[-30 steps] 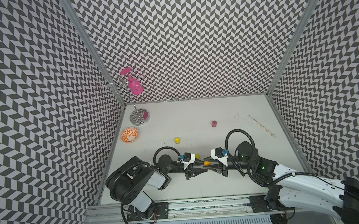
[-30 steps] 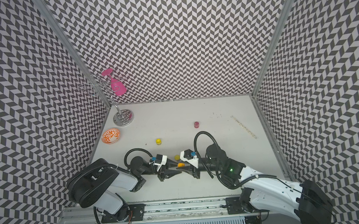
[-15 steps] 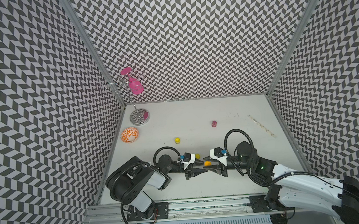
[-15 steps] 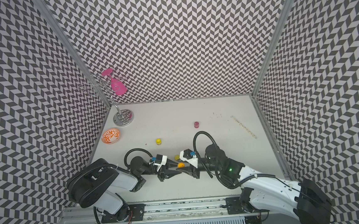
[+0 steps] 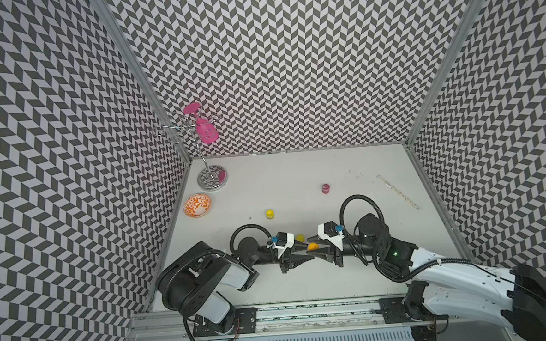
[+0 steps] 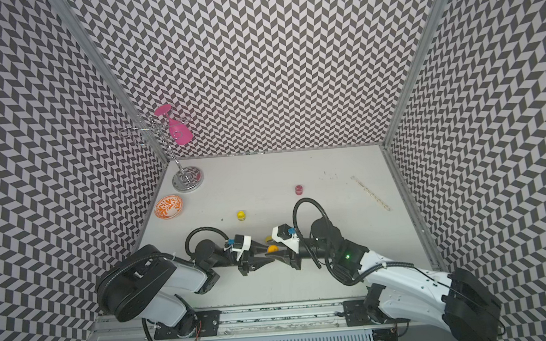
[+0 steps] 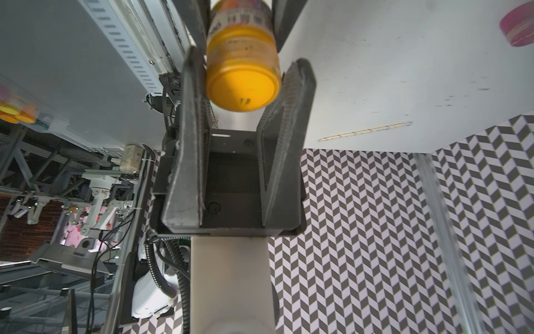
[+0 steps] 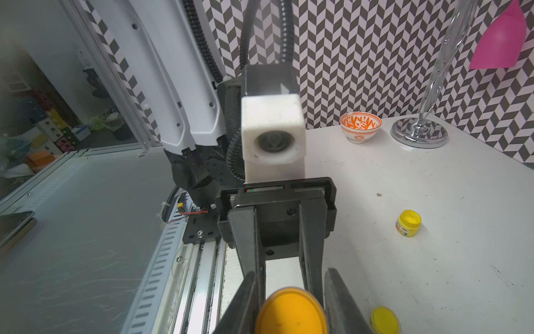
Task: Close the paint jar lid
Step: Screw the lid onto the paint jar.
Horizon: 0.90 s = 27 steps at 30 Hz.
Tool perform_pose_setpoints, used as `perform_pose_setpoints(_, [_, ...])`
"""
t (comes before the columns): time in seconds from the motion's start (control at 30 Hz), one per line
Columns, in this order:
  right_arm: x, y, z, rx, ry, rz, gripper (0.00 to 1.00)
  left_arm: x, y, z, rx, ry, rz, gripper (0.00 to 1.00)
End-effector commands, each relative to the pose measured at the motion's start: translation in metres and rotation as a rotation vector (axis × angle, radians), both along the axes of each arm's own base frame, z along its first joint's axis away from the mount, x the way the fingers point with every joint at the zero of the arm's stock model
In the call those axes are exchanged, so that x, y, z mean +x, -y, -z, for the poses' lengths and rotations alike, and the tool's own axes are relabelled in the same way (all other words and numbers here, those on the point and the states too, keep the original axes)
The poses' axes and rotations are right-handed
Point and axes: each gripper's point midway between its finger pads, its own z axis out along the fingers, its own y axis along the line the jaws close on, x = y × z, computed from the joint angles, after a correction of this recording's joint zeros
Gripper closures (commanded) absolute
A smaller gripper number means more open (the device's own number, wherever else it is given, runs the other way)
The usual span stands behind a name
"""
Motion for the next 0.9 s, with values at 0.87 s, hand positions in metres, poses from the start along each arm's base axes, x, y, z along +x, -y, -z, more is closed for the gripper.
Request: perform_pose_setpoints(0.87, [0.030,-0.045,0.095,-0.109,-0.449,0.619,0.85,0.090,-0.102,-0.130,-0.248,0.475,-1.221,0.77])
